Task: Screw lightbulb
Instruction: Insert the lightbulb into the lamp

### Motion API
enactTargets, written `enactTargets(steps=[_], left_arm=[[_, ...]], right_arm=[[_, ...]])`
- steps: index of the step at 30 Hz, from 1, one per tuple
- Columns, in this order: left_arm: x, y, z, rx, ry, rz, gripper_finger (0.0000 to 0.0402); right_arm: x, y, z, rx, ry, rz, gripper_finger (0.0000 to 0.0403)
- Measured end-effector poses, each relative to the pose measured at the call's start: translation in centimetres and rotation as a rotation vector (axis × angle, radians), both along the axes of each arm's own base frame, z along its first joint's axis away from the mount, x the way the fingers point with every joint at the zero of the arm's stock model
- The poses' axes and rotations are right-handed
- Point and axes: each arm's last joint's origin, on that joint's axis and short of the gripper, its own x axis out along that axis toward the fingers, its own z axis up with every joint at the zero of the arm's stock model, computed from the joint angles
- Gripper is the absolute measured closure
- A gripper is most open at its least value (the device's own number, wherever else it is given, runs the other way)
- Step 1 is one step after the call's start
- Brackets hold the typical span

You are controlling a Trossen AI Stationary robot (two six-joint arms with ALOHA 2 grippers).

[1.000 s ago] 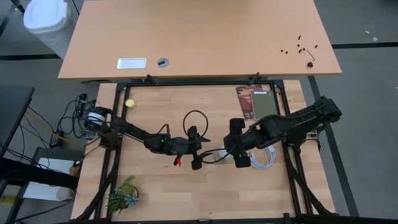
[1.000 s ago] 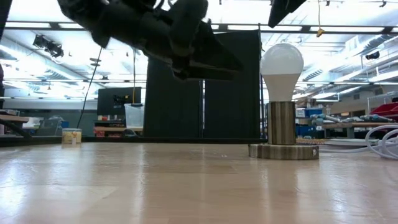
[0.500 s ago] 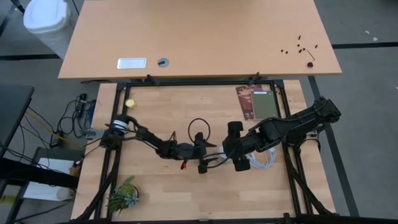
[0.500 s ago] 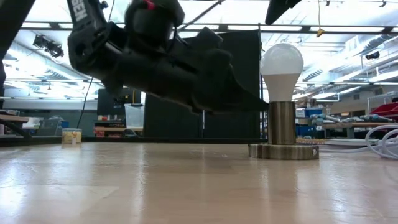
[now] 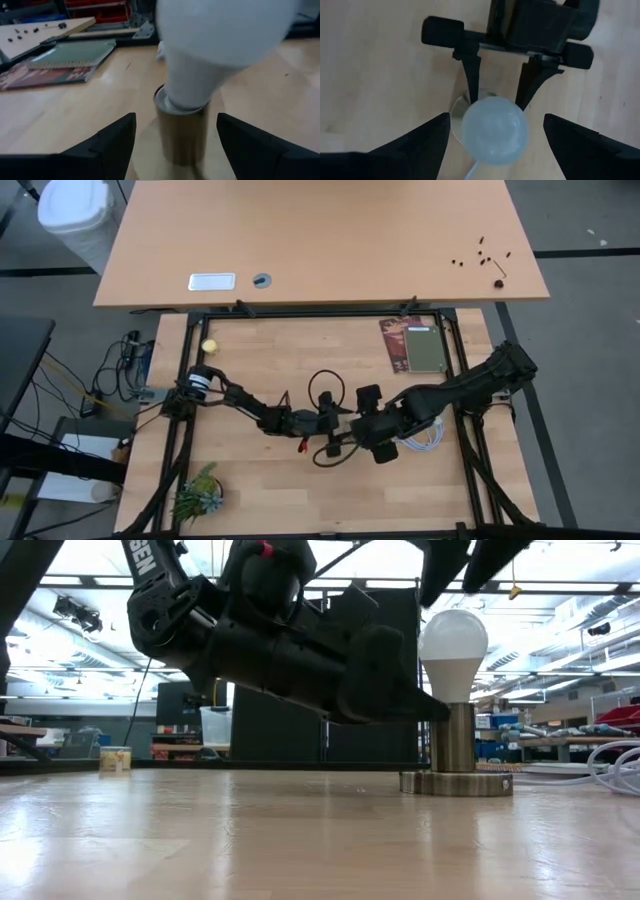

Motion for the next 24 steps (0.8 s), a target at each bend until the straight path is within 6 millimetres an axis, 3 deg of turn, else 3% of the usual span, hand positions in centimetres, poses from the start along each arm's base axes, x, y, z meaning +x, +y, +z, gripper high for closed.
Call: enactTargets(steps=[16,24], left_arm=[[0.0,0.0,0.0,-0.027,0.000,0.007,0.0119],[0.0,0.0,0.0,-0.028,-0.001,0.005,0.0119]], right_arm=[[1.6,0.0,-2.7,-0.084,0.087,0.037,0.0031],[2.5,0.2,-5.0,-0.131,0.161,0.060,0.0017]])
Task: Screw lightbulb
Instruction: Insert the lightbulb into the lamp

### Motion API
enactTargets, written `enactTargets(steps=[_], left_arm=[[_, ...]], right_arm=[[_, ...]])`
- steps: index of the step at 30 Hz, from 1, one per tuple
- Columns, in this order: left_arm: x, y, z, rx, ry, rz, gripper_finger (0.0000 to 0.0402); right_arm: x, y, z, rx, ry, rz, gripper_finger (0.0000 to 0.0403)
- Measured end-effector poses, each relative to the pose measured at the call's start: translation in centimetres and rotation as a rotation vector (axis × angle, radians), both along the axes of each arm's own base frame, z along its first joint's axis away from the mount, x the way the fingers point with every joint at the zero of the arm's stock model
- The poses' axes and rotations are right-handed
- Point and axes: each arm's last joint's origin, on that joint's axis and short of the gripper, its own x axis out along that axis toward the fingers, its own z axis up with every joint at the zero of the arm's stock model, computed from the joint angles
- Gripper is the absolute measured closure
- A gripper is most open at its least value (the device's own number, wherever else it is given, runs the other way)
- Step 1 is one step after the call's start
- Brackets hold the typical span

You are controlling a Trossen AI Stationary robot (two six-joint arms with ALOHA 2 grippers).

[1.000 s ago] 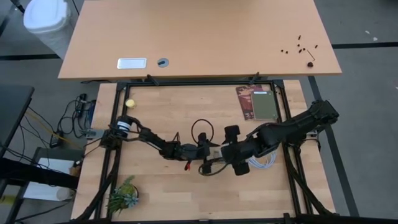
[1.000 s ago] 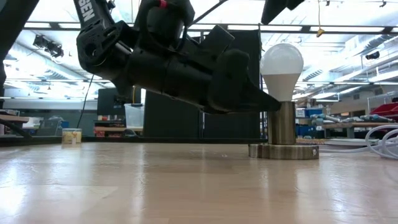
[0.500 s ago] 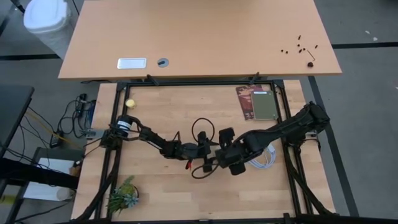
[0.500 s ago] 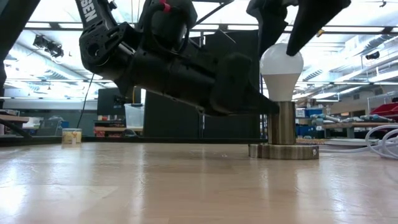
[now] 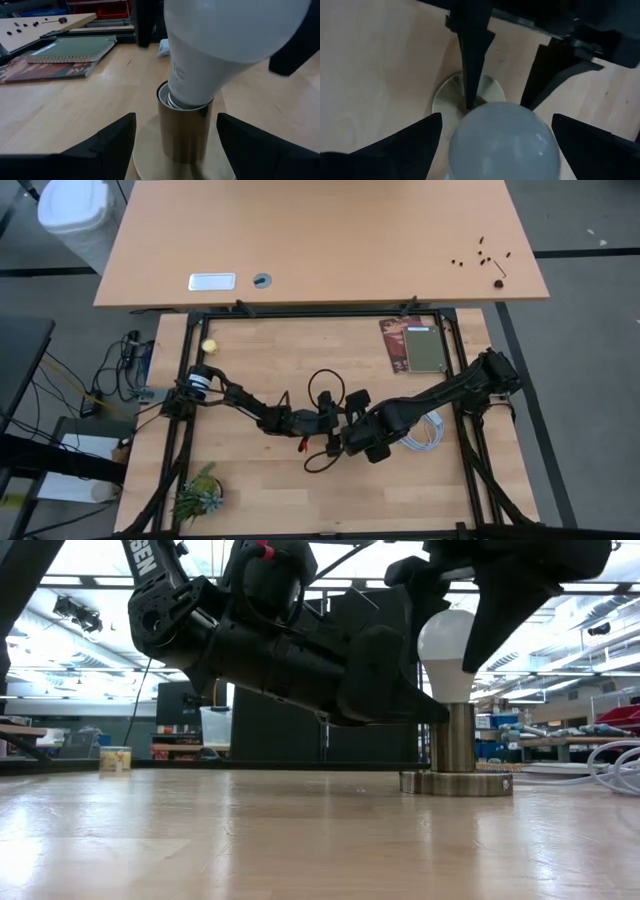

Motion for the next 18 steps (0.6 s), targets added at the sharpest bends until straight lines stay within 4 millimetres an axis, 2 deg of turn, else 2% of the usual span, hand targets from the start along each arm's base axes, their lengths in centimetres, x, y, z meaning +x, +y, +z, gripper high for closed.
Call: enactTargets(steps=[12,18], left_arm=[[0.0,0.0,0.0,0.000,0.001,0.000,0.0119],[0.0,0.0,0.0,0.000,0.001,-0.001,0.0119]], right_arm=[[0.7,-2.1,-0.1,0.043,0.019,-0.073,0.0061],[0.9,-2.4,-0.1,0.080,0.018,-0.072,0.0078]])
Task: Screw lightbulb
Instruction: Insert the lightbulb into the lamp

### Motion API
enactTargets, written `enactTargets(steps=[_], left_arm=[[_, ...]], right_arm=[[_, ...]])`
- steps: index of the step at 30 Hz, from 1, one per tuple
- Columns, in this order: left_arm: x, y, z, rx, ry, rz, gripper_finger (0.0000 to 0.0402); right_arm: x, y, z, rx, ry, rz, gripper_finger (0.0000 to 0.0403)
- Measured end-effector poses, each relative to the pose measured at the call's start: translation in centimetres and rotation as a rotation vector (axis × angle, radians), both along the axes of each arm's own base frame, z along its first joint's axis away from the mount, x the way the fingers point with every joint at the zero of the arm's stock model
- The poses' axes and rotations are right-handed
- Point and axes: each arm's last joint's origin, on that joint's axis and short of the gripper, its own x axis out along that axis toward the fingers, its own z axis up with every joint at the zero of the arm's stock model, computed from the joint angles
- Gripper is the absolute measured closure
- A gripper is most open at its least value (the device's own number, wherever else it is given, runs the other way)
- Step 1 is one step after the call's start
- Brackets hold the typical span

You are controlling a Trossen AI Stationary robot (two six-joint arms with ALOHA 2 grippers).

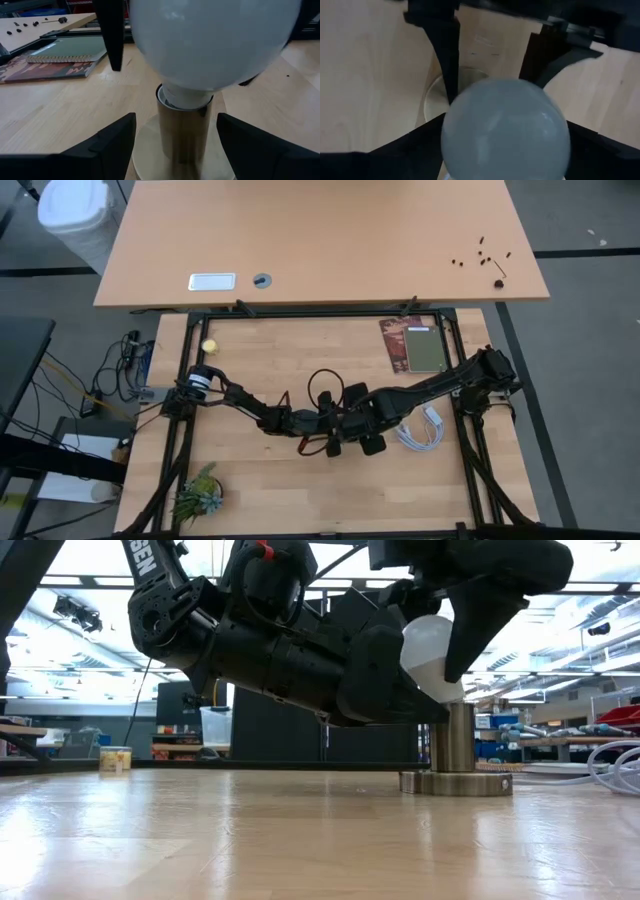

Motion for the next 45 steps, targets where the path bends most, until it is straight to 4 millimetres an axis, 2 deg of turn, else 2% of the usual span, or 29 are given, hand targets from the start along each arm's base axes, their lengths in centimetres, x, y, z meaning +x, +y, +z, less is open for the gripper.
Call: enactTargets(steps=[8,15,24,32,37,41,45], left_arm=[[0.0,0.0,0.1,0.000,-0.007,0.000,0.0119],[0.0,0.0,0.1,0.000,-0.007,0.000,0.0119],[0.0,0.0,0.1,0.003,-0.007,0.000,0.0119],[0.0,0.0,0.1,0.008,-0.006,-0.001,0.0119],[0.0,0.0,0.0,0.009,-0.004,-0.001,0.0119],[0.0,0.0,0.1,0.010,-0.003,-0.002,0.0119],[0.0,0.0,0.1,0.010,-0.004,-0.002,0.0119]], right_arm=[[0.3,0.2,-0.1,0.044,-0.026,0.007,0.0094],[-0.2,-0.2,-1.4,0.034,0.012,-0.003,0.0096],[0.0,-0.8,-1.4,-0.016,-0.004,-0.041,0.0099],[-0.1,-1.5,-1.5,-0.023,0.019,-0.051,0.0151],[0.0,-1.7,-1.4,-0.008,0.026,-0.049,0.0151],[-0.2,-1.7,-0.4,-0.001,0.027,-0.071,0.0132],[-0.8,-1.9,1.8,0.017,-0.019,-0.100,0.0139]])
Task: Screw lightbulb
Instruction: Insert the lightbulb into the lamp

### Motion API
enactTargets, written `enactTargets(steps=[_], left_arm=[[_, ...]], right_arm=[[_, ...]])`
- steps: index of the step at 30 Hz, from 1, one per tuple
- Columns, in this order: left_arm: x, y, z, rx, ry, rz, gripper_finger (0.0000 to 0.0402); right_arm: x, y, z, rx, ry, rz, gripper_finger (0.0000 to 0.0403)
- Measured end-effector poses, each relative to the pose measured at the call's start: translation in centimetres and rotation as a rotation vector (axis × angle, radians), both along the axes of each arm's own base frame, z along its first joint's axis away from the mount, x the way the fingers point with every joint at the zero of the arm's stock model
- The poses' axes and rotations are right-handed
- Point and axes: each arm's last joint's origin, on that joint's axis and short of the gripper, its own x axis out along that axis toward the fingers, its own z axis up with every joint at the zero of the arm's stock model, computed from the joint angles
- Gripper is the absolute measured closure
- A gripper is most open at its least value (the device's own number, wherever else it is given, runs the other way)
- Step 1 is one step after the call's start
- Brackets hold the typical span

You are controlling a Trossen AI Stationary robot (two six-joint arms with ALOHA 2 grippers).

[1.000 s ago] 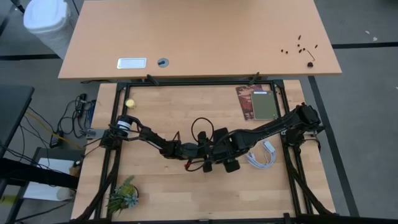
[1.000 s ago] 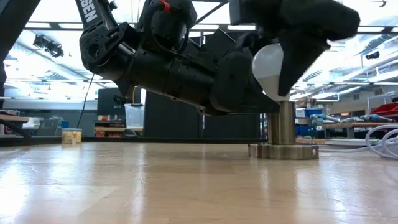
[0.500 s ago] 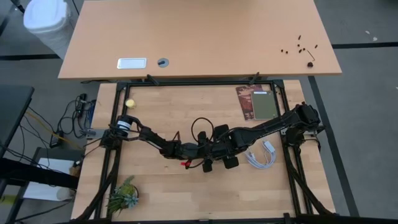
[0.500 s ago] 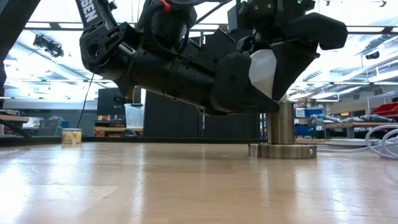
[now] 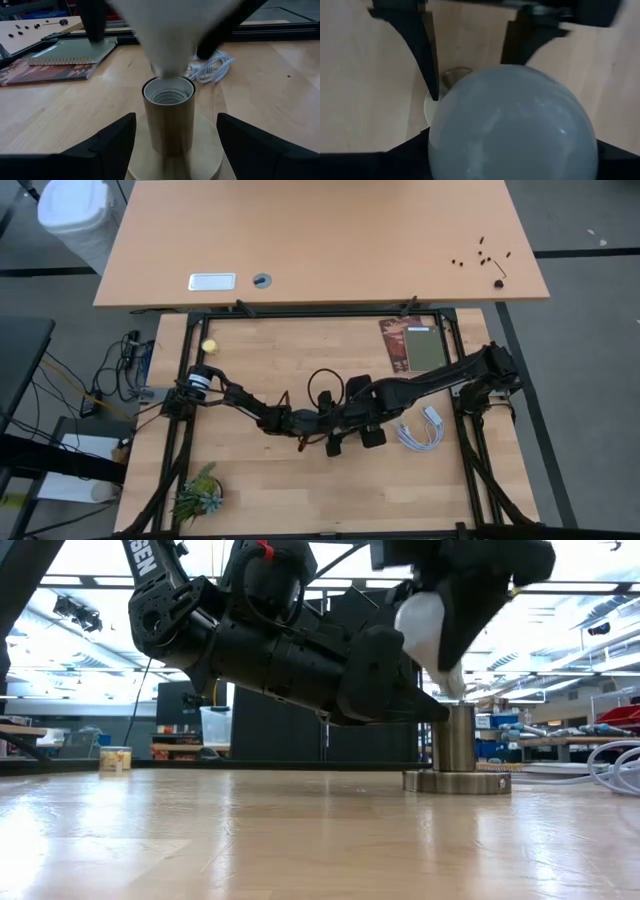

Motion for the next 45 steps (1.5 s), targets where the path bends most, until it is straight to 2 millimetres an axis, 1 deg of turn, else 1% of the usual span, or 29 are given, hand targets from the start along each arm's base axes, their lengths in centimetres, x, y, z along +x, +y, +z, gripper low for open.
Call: enactTargets(steps=[3,6,8,10,13,20,26,32,36,39,41,45], left_arm=[[0.0,0.0,0.0,0.000,0.000,0.000,0.0119],[0.0,0.0,0.0,-0.003,-0.001,0.001,0.0119],[0.0,0.0,0.0,-0.019,-0.003,0.004,0.0119],[0.0,0.0,0.0,-0.042,-0.003,0.000,0.0119],[0.0,0.0,0.0,-0.061,-0.006,-0.003,0.0119],[0.1,0.1,-0.1,-0.058,-0.008,0.000,0.0110],[1.2,1.2,-1.5,-0.051,0.014,0.033,0.0106],[1.9,1.9,-0.9,-0.033,-0.012,0.044,0.0106],[2.0,2.0,-0.8,-0.050,-0.020,-0.017,0.0106],[2.0,1.9,-1.1,-0.052,-0.013,-0.034,0.0106],[2.2,2.0,-1.3,-0.054,-0.018,-0.041,0.0106],[2.8,2.1,-1.8,-0.041,-0.016,-0.034,0.0106]], right_arm=[[-0.8,-0.2,1.6,0.027,-0.050,-0.034,0.0151],[-1.8,-0.4,3.1,0.050,-0.101,-0.074,0.0152],[-2.7,-0.7,3.7,0.064,-0.130,-0.099,0.0146],[-3.4,-0.8,3.8,0.082,-0.169,-0.125,0.0138],[-4.3,-1.1,3.1,0.111,-0.237,-0.143,0.0135],[-5.9,-1.5,0.9,0.155,-0.348,-0.160,0.0147],[-5.8,-1.5,-0.4,0.156,-0.357,-0.158,0.0140],[-5.8,-1.4,-1.2,0.159,-0.377,-0.146,0.0145],[-5.8,-1.5,-1.7,0.145,-0.391,-0.146,0.0147],[-5.6,-1.5,-1.9,0.148,-0.423,-0.151,0.0145],[-5.7,-1.7,-2.5,0.145,-0.420,-0.163,0.0145],[-5.8,-2.0,-2.9,0.155,-0.423,-0.204,0.0147]])
